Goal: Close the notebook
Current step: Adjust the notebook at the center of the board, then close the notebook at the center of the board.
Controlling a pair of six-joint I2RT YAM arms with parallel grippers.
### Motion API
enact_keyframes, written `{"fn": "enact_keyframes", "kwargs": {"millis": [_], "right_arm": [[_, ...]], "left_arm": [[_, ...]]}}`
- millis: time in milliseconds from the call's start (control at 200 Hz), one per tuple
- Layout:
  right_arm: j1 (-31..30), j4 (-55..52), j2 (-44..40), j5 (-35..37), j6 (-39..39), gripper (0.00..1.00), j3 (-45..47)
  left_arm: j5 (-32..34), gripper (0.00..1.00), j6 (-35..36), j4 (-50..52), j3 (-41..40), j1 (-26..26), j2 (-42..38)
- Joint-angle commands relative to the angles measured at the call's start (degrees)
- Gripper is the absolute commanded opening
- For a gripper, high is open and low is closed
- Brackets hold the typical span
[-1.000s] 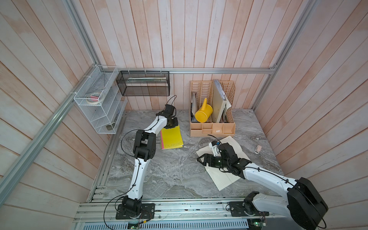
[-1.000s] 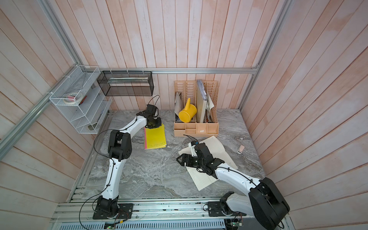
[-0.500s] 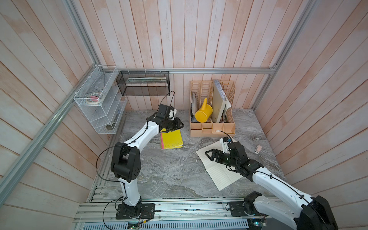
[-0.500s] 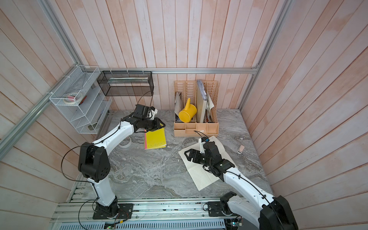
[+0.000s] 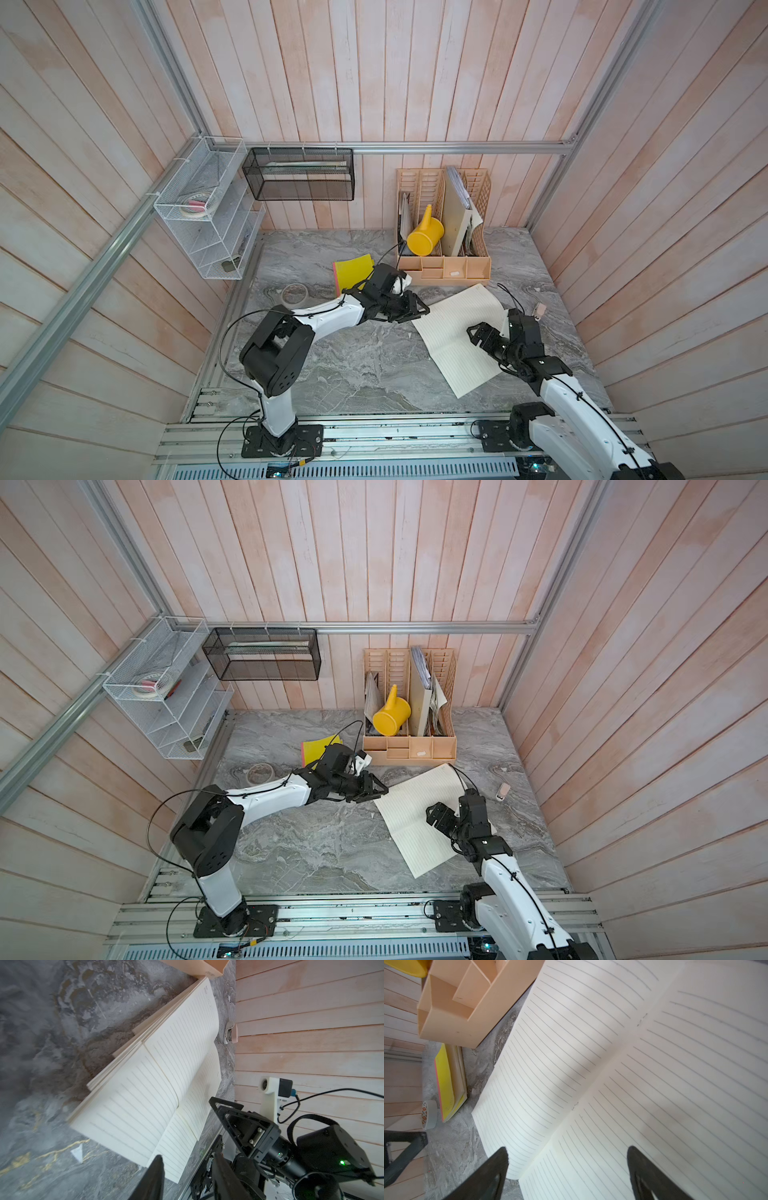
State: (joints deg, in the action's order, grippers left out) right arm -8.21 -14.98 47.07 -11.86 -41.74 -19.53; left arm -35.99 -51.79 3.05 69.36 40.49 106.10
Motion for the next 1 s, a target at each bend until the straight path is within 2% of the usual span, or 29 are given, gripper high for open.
{"fn": "enact_keyframes", "kwargs": {"millis": [0, 150, 400, 995], "right_arm": [[0.7, 0.0, 1.7, -2.0, 1.7, 0.90, 0.5], [0.7, 0.7, 3.0, -3.0, 2.1, 0.91, 1.4], [0.8, 0.9, 2.9, -4.2, 2.2, 0.90, 2.8], [0.8, 0.3, 3.1, -5.5, 2.8, 0.90, 2.8]], "left_arm": [[2.9, 0.41, -4.6, -5.4, 2.7, 1.4, 4.1], [2.2, 0.41, -9.3, -9.9, 4.2, 1.8, 9.3], [3.4, 0.41, -10.9, -10.4, 8.9, 2.7, 15.8], [7.3, 0.41, -19.3, -19.4, 8.6, 3.8, 23.2]]}}
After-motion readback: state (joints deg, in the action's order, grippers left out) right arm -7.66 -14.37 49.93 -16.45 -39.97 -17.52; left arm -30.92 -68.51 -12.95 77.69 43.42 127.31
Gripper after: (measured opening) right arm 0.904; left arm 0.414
